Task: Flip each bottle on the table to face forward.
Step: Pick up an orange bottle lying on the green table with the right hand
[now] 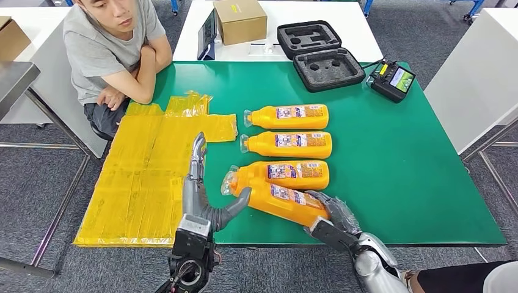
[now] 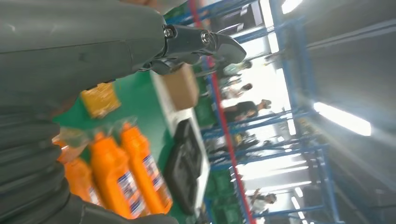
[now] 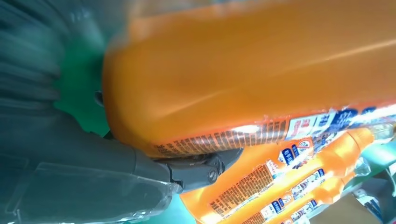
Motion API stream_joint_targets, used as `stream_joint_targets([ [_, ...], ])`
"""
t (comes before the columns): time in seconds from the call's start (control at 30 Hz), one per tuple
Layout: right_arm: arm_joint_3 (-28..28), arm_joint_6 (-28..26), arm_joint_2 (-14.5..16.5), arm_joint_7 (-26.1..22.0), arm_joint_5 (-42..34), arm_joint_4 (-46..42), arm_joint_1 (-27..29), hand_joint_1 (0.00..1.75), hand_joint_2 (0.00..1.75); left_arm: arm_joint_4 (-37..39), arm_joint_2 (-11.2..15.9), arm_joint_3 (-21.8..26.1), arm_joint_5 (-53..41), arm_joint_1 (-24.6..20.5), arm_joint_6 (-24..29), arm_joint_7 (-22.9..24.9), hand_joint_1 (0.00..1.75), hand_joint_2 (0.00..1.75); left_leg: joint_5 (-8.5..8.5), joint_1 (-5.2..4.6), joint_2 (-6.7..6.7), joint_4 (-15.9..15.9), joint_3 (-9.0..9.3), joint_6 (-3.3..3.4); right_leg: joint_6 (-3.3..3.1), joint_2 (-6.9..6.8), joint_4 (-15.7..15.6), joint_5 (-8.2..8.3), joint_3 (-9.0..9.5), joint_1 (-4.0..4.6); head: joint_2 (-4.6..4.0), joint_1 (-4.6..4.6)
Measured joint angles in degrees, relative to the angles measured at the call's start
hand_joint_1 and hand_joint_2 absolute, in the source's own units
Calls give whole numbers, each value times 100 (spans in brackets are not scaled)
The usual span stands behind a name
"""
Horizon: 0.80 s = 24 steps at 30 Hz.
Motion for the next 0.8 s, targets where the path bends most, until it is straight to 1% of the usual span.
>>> stream_joint_targets([
  [0.13, -63, -34, 106, -28, -158, -41, 14, 175, 175, -413, -74, 199, -278, 158, 21, 0, 0, 175, 0, 0, 0, 0, -7, 0, 0, 0, 0, 0, -7, 0, 0, -1],
  [0.27, -146, -108, 219, -71, -291, -143, 41, 175, 175, -730, -162, 433, -269, 265, 25, 0, 0, 175, 0, 1, 0, 0, -11, 0, 0, 0, 1, -1, -14, 1, 0, -1],
  [0.37, -177, -225, 270, -92, -401, -209, 82, 175, 175, -834, -181, 503, -126, 300, 25, 0, 0, 175, 0, 1, 0, 0, -13, 0, 1, -2, 1, -2, -16, 1, 0, -1],
  [0.57, -232, -561, 376, -132, -682, -613, 279, 175, 175, -764, -181, 528, 276, 312, 20, 0, 0, 175, 0, 0, -1, 0, -18, 0, 1, -2, 0, -2, -19, -1, 0, 1],
  [0.8, -325, -697, 633, -143, -764, -1705, 749, 175, 175, -417, -181, 565, 832, 310, -3, 0, 0, 175, -4, 0, -1, 0, -22, -4, 0, -2, 0, -3, -26, 0, 0, -1],
])
